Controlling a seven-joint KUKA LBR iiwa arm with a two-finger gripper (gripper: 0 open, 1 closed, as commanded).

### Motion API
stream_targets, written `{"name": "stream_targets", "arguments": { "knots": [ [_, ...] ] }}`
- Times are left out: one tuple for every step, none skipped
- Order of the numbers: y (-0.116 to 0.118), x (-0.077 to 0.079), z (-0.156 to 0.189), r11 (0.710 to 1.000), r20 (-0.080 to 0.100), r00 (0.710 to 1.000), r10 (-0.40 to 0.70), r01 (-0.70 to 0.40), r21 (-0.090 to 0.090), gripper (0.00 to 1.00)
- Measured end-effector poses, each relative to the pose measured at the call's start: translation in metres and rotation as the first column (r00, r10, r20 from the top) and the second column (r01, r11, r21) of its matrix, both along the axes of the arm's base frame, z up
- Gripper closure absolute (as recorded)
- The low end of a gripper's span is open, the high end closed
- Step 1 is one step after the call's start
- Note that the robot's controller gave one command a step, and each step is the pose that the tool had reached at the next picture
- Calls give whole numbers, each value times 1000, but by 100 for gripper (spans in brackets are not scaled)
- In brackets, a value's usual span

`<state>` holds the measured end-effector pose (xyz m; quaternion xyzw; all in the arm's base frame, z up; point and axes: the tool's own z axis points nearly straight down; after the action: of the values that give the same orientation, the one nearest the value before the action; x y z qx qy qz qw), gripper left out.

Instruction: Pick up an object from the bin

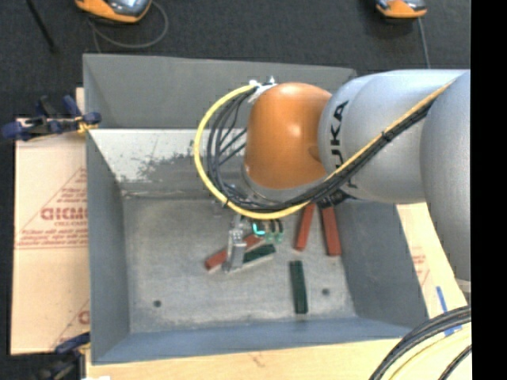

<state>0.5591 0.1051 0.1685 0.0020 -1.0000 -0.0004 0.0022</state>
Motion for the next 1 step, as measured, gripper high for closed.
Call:
{"name": "stream_targets", "arguments": {
  "knots": [
    [-28,21,-101,996,1,996,-86,86,-1,0]
  ]
}}
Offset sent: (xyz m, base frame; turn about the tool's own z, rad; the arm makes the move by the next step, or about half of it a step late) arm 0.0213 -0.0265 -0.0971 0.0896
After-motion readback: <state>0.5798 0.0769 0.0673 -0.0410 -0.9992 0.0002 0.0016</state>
